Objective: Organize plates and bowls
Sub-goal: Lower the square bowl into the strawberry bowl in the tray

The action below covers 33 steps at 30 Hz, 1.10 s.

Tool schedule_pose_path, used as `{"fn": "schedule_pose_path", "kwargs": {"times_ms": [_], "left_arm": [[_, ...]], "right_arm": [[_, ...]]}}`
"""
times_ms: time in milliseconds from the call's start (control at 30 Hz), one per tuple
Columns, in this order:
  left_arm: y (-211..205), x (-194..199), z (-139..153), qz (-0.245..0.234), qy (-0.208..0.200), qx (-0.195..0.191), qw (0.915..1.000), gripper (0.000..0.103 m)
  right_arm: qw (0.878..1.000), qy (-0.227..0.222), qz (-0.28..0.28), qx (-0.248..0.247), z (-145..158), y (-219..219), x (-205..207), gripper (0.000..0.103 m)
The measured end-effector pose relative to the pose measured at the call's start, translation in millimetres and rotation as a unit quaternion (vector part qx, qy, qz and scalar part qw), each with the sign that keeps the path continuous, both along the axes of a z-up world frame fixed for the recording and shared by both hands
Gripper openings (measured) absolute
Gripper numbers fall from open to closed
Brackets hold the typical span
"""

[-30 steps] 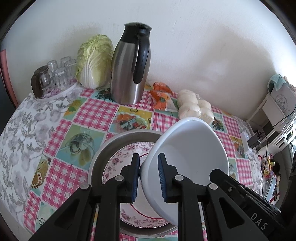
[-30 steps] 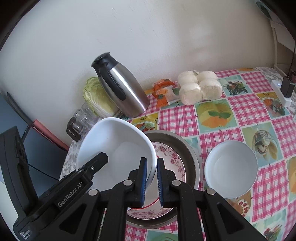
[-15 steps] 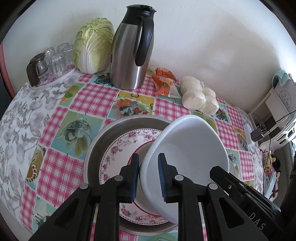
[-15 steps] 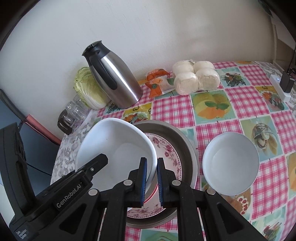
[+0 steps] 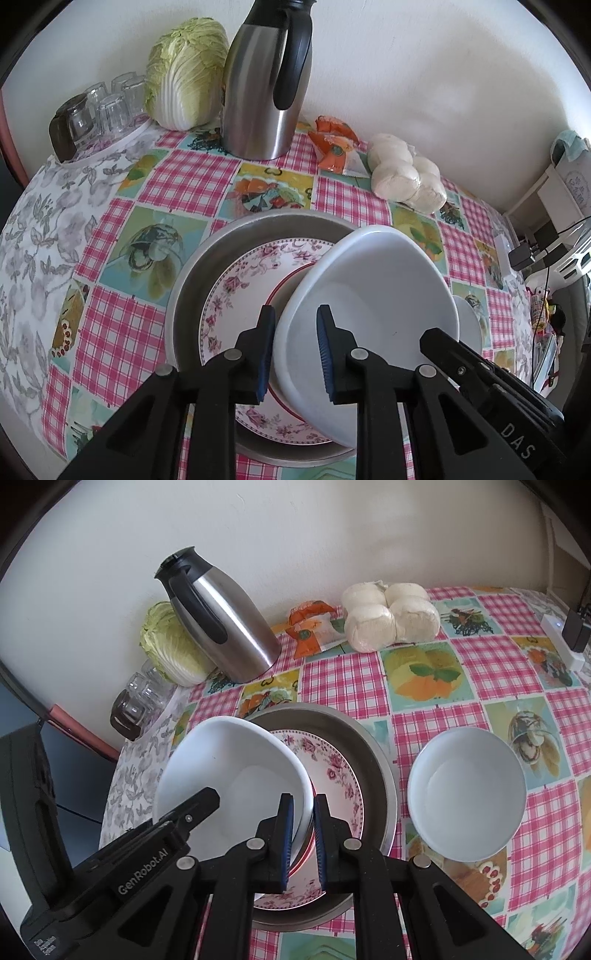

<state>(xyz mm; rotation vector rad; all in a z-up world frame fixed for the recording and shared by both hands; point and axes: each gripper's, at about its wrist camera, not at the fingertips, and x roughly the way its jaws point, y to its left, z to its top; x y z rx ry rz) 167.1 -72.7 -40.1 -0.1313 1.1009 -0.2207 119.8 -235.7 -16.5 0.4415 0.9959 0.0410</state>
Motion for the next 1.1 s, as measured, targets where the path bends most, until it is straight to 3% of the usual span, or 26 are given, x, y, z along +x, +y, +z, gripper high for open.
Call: {"fn": "schedule_pose_path", "kwargs": {"times_ms": [433,1100], "left_arm": [[7,1,2,0.006,-0.001,-0.012,0.9999,0.027],[14,0,16,0.01,-0.009,-0.036,0.9993,0.029]], "right_arm": [[1.0,0.013,-0.002,0.019,-10,-5,3,0.012],[0.999,0.001,-0.005,0.033,-2,-6,-1,0.015]]}}
